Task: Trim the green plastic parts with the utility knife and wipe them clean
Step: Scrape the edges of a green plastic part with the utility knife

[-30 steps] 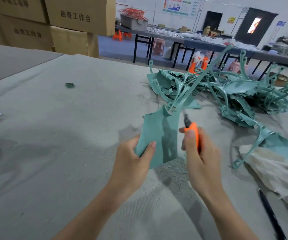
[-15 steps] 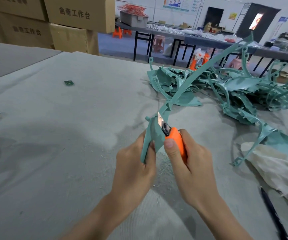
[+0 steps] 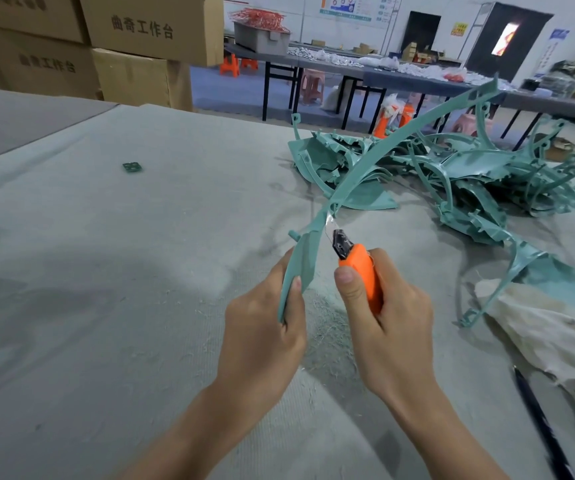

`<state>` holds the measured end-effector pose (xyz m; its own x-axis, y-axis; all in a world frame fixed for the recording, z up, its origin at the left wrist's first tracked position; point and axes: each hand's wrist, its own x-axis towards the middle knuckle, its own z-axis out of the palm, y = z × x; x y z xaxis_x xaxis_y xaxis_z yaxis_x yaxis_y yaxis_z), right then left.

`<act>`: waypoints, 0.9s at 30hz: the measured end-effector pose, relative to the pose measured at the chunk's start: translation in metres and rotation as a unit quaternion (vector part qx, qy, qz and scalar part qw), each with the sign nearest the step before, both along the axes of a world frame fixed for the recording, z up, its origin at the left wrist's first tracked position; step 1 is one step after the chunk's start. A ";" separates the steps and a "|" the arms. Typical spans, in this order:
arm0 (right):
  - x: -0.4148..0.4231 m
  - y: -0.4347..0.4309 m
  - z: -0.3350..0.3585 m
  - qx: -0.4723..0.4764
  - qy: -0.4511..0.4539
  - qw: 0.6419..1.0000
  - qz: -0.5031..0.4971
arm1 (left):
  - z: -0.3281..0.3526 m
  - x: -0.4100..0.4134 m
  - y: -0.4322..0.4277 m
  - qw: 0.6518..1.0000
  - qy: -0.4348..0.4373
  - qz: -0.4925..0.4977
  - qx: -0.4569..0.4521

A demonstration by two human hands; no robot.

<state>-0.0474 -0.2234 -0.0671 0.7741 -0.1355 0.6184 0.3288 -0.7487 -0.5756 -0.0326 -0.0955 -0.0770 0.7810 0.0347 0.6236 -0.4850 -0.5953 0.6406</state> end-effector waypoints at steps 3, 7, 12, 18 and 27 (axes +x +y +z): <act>0.001 -0.003 0.000 -0.008 -0.010 1.000 -0.015 | -0.001 0.000 0.001 1.000 0.009 -0.007 -0.002; 0.003 -0.008 0.003 -0.007 -0.027 0.999 -0.018 | -0.002 -0.001 0.001 1.000 0.006 0.000 -0.005; 0.000 -0.002 0.000 0.046 -0.030 0.996 0.075 | -0.002 0.000 0.001 1.000 0.019 0.017 -0.013; -0.002 0.004 -0.003 0.065 -0.014 0.987 0.145 | -0.002 -0.002 0.004 1.000 0.019 0.016 -0.018; -0.003 0.003 0.000 0.116 -0.016 0.977 0.181 | 0.000 -0.003 0.003 0.999 0.016 0.021 -0.026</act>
<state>-0.0508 -0.2205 -0.0674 0.7779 0.0039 0.6284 0.5683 -0.4310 -0.7009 -0.0353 -0.0921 -0.0770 0.7975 0.1006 0.5948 -0.4387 -0.5800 0.6863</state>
